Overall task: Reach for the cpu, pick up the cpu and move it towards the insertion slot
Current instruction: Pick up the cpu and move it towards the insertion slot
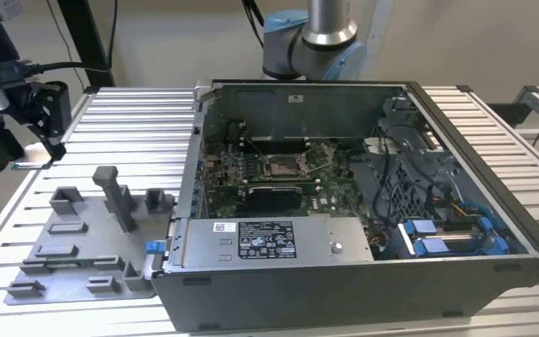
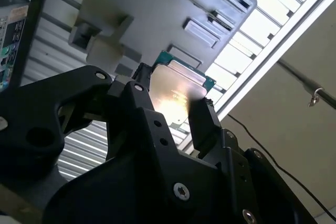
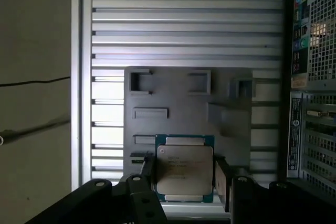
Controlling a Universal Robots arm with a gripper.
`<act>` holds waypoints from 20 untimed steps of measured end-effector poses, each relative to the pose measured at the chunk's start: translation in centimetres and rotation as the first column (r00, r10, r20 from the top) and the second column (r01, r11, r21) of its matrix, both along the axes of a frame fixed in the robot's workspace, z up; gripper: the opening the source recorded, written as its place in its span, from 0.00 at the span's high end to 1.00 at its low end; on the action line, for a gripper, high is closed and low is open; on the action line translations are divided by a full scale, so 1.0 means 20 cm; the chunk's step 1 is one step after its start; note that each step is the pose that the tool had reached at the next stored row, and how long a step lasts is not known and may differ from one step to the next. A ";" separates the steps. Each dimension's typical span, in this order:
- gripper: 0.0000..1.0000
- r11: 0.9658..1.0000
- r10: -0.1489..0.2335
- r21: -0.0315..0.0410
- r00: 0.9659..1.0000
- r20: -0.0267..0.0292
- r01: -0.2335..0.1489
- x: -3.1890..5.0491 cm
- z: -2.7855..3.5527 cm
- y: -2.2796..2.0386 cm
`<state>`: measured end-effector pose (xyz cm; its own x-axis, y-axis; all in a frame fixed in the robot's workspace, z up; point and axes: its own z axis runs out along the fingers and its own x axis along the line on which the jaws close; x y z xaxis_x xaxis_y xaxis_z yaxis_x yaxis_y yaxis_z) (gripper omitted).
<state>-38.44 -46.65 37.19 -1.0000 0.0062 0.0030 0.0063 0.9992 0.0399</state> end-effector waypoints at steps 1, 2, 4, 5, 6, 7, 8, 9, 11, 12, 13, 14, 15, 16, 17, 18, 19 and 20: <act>1.00 1.000 0.000 0.000 1.000 0.000 0.000 0.009 0.000 0.000; 1.00 1.000 0.000 0.000 1.000 0.000 0.000 0.018 0.000 0.000; 1.00 1.000 0.000 0.000 1.000 0.000 0.000 0.034 0.000 0.000; 1.00 1.000 0.000 0.000 1.000 0.000 0.000 0.042 0.000 0.000; 1.00 1.000 0.000 0.000 1.000 0.000 0.000 0.049 0.000 0.000; 1.00 1.000 0.000 0.000 1.000 0.000 0.000 0.058 0.000 0.000; 1.00 1.000 0.000 0.000 1.000 0.000 0.000 0.066 0.000 0.000; 1.00 1.000 0.000 0.000 1.000 0.000 0.000 0.074 0.000 0.000; 1.00 1.000 0.000 0.000 1.000 0.000 0.000 0.090 0.000 0.000; 1.00 1.000 0.000 0.000 1.000 0.000 0.000 0.098 0.000 0.000; 1.00 1.000 0.000 0.000 1.000 0.000 0.000 0.105 0.000 0.000; 1.00 1.000 0.000 0.000 1.000 0.000 0.000 0.113 0.000 0.000; 1.00 1.000 0.000 0.000 1.000 0.000 0.000 0.121 0.000 0.000; 1.00 1.000 0.000 0.000 1.000 0.000 0.000 0.128 0.000 0.000; 1.00 1.000 0.000 0.000 1.000 0.000 0.000 0.135 0.000 0.000; 1.00 1.000 0.000 0.000 1.000 0.000 0.000 0.142 0.000 0.000; 1.00 1.000 0.000 0.000 1.000 0.000 0.000 0.150 0.000 0.000; 1.00 1.000 0.000 0.000 1.000 0.000 0.000 0.156 0.000 0.000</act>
